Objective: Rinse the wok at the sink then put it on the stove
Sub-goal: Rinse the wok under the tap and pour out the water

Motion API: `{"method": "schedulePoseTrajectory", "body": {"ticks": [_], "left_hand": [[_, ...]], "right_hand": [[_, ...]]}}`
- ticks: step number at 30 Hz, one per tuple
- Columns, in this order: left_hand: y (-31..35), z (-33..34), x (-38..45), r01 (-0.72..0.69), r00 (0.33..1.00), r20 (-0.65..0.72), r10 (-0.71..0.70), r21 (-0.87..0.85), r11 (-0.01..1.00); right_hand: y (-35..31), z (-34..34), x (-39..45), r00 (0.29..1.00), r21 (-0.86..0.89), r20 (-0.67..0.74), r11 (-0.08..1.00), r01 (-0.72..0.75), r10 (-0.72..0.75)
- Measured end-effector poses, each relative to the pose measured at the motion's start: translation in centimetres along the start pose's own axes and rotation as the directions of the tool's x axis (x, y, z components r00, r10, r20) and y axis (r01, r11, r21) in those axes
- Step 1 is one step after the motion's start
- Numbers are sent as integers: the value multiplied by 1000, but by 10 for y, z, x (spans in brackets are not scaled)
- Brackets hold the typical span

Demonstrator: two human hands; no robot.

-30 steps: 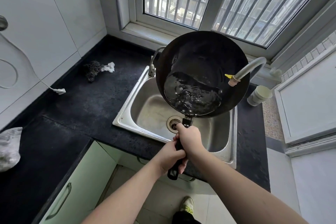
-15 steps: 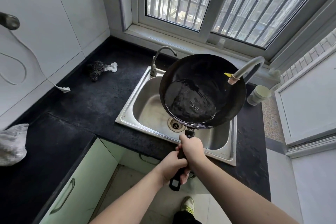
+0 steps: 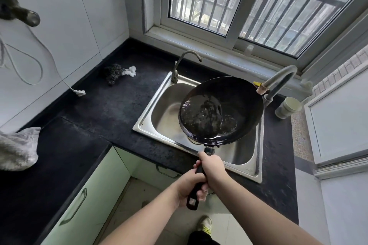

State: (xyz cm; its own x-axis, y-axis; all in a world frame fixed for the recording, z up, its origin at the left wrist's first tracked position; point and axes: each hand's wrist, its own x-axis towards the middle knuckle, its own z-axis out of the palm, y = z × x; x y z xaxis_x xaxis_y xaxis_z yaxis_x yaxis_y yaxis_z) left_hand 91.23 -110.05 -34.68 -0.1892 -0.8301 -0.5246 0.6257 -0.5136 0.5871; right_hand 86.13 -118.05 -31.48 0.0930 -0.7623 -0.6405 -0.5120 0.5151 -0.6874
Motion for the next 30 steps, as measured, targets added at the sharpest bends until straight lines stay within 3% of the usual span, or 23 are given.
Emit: {"method": "schedulePoseTrajectory", "body": {"ticks": [19, 30], "left_hand": [[9, -10, -19, 127, 992, 36, -121, -302, 945], [38, 2, -39, 155, 981, -52, -185, -354, 922]], "right_hand": [[4, 17, -5, 998, 120, 13, 991, -60, 59], [-5, 18, -10, 993, 165, 30, 979, -119, 116]]}}
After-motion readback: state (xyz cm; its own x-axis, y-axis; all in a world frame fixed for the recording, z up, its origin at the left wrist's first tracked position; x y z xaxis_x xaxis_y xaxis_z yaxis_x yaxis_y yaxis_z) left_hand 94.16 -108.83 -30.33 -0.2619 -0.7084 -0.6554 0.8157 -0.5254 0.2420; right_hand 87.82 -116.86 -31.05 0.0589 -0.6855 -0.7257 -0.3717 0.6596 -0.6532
